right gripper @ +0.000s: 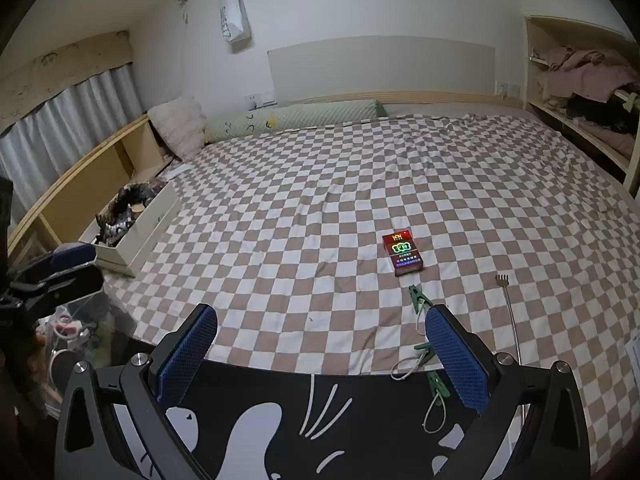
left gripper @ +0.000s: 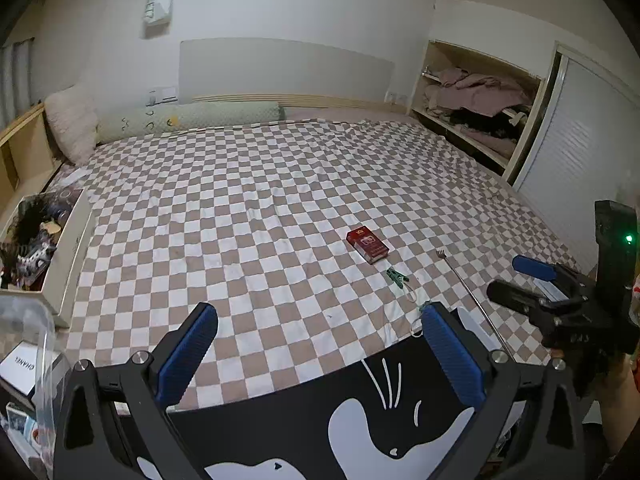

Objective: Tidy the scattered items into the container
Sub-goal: 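Move both open tools toward the green clips with white cords, then grasp a green clip with the right tool while the left tool grasps another green clip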

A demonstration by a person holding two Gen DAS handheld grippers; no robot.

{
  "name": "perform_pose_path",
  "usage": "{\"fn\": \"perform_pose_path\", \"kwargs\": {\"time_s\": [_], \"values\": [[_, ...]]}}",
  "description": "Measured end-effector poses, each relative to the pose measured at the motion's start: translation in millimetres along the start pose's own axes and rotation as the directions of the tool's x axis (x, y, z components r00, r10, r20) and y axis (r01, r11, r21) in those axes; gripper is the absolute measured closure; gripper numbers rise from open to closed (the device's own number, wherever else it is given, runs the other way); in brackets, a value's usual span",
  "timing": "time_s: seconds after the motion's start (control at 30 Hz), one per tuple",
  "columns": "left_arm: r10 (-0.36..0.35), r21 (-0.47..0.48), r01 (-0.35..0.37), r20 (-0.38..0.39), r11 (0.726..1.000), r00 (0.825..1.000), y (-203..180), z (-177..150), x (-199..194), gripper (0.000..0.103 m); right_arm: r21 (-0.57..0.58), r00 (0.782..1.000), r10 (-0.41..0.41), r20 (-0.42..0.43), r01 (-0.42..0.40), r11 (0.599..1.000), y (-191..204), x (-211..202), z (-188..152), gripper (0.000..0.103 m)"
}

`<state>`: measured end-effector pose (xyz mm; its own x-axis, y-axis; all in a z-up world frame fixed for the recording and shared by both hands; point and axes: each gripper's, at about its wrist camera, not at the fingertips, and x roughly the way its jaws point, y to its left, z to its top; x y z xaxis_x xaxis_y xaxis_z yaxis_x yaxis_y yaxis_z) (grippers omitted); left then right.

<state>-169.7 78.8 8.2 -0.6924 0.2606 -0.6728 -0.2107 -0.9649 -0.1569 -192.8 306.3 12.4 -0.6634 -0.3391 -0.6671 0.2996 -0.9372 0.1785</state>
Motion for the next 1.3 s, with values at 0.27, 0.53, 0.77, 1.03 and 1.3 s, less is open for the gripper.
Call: {"fn": "perform_pose_path", "kwargs": {"time_s": [0.27,0.53,0.77,1.03,1.3], "values": [[0.017,0.014,-0.017,0.017,1.0,1.0,-5.7,22.0,20.6,0.0,0.033,1.0,0.02,-0.024,-0.019,0.999,-11.4,3.6,2.2,0.0],[0.043,0.024,-0.044,0.037,0.999,0.998,-9.0,45.5,40.9,0.0,0.049,0.999,0.004,-0.05,-0.001,0.999,-22.8,19.8,6.6,0.0],[0.079,0.041,-0.081,0.051,0.996,0.996,-11.7,59.5,62.9,0.0,0.05,0.996,-0.034,-0.08,0.038,0.998,-28.6,35.3,6.8,0.0],[0.079,0.061,-0.079,0.004,0.995,0.997,-20.1,57.1,99.3,0.0,0.056,0.987,-0.127,-0.094,0.133,0.99,-41.2,52.4,4.7,0.0],[0.055,0.067,-0.05,-0.08,0.997,0.995,-22.2,44.6,137.9,0.0,0.097,0.96,-0.183,-0.211,0.207,0.974,-68.2,83.7,-9.8,0.0]]}}
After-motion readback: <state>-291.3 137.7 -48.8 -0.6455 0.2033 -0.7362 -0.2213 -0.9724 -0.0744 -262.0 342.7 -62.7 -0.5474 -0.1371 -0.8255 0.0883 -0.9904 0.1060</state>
